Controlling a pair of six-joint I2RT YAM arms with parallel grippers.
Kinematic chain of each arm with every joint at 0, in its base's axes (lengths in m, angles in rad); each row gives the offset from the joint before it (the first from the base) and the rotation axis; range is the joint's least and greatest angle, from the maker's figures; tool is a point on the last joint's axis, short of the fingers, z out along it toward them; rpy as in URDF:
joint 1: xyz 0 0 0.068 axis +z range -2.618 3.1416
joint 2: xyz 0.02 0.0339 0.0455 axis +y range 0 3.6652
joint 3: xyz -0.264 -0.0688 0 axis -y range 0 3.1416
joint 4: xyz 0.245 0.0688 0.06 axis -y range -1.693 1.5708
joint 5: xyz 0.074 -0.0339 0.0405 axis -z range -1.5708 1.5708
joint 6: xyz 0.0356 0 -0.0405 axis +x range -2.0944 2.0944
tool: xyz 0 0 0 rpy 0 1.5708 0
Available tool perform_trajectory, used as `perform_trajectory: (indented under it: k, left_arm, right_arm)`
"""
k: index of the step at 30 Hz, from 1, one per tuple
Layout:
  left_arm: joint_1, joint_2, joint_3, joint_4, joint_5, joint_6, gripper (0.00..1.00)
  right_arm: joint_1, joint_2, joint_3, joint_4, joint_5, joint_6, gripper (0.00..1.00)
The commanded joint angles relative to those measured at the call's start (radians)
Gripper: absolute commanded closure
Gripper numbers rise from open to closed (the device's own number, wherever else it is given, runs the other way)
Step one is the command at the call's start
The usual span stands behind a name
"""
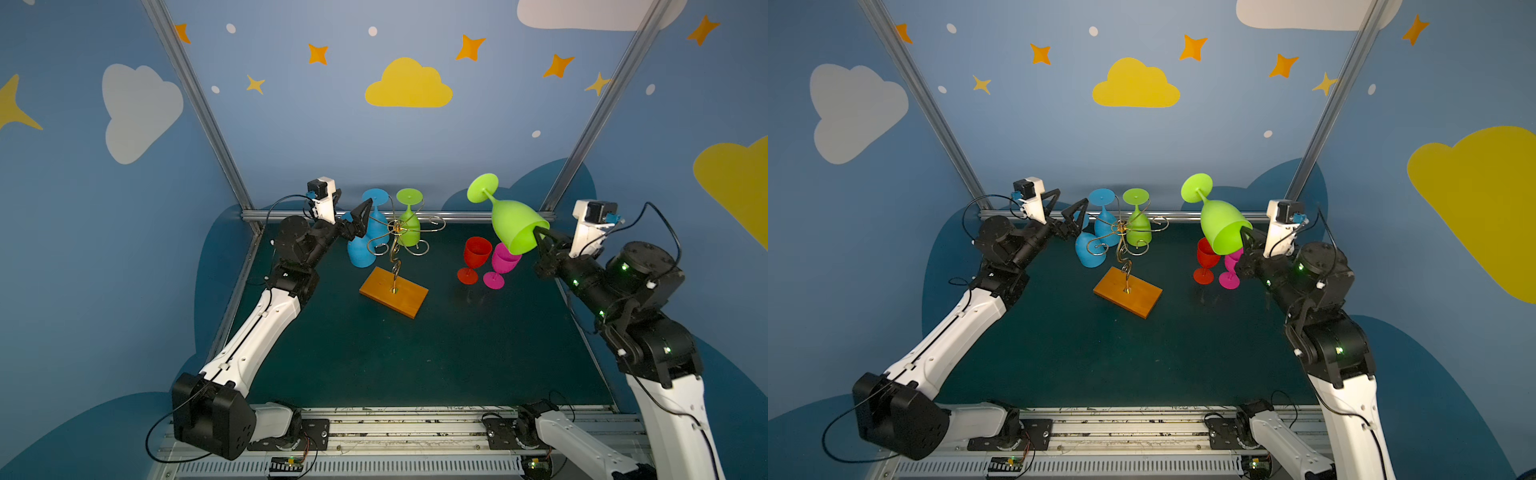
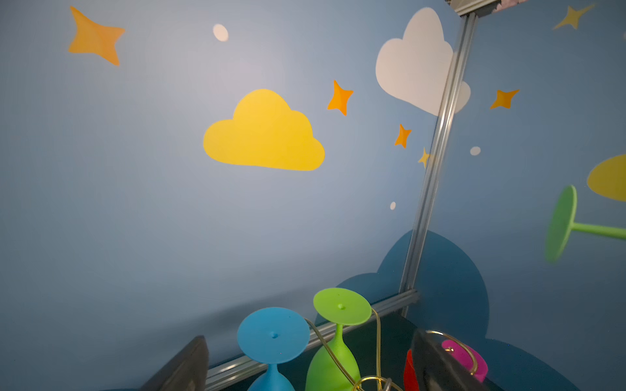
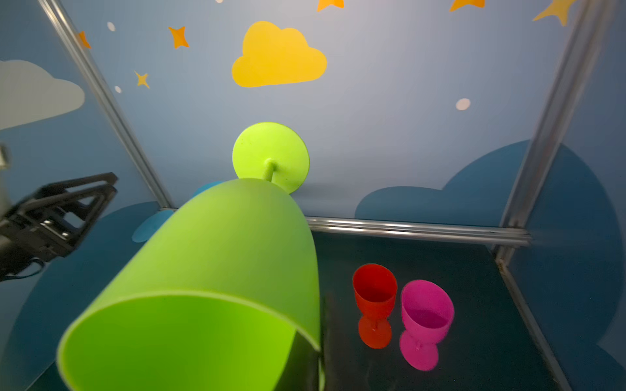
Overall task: Take the wine glass off the wine glass rack
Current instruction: 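Lower the glass upright beside the red glass and open the right gripper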
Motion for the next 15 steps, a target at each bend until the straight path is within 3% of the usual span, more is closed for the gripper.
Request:
perform_trajectory:
  k: [1,7,15]
  left_arm:
    - [0.028,-0.044,-0.019,0.047,-0.055,-0.053,0.08]
    - [0.064,-0.076,-0.051,0.054,-0.050,-0.117,0.07]
    - [0.081,-0.129,-0.090,0.023,-0.061,-0.141,0.08]
  right_arm:
    - [-0.007,0.005,0.012,-0.237,0.122,-0.038,1.00]
    - [-0.007,0.060,-0.035,-0.411,0.193,-0.046,1.00]
    - [0.003,0.258,-0.051,-0.489,0.158,-0.064,1.00]
